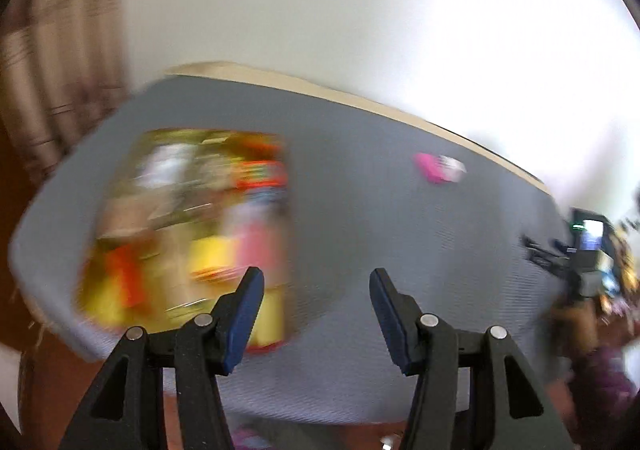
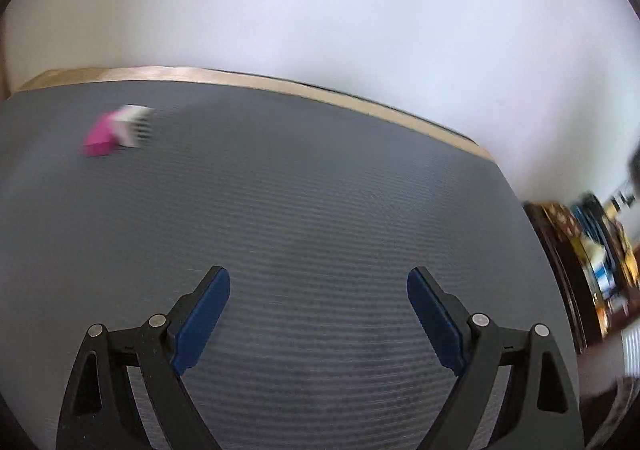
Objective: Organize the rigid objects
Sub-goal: 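Move the left tool to the pink block and grasp it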
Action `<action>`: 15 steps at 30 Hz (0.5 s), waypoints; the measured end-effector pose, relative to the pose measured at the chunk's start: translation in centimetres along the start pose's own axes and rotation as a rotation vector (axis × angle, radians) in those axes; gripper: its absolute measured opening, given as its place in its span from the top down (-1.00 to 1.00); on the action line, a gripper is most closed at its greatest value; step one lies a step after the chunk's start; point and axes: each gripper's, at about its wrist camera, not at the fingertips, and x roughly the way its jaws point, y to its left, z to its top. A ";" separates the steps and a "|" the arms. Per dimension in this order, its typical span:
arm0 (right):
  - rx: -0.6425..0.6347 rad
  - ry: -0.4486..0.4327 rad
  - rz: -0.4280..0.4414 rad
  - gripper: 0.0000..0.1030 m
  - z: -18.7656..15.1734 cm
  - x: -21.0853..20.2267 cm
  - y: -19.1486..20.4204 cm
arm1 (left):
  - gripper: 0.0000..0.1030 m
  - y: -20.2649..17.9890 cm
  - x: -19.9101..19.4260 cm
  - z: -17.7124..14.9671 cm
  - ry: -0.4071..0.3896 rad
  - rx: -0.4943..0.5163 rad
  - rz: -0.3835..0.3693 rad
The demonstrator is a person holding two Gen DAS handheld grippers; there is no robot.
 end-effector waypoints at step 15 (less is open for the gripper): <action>0.128 -0.058 0.209 -0.86 -0.7 -0.7 -2.8 | -0.13 -12.1 23.0 17.4 0.286 -0.102 -0.070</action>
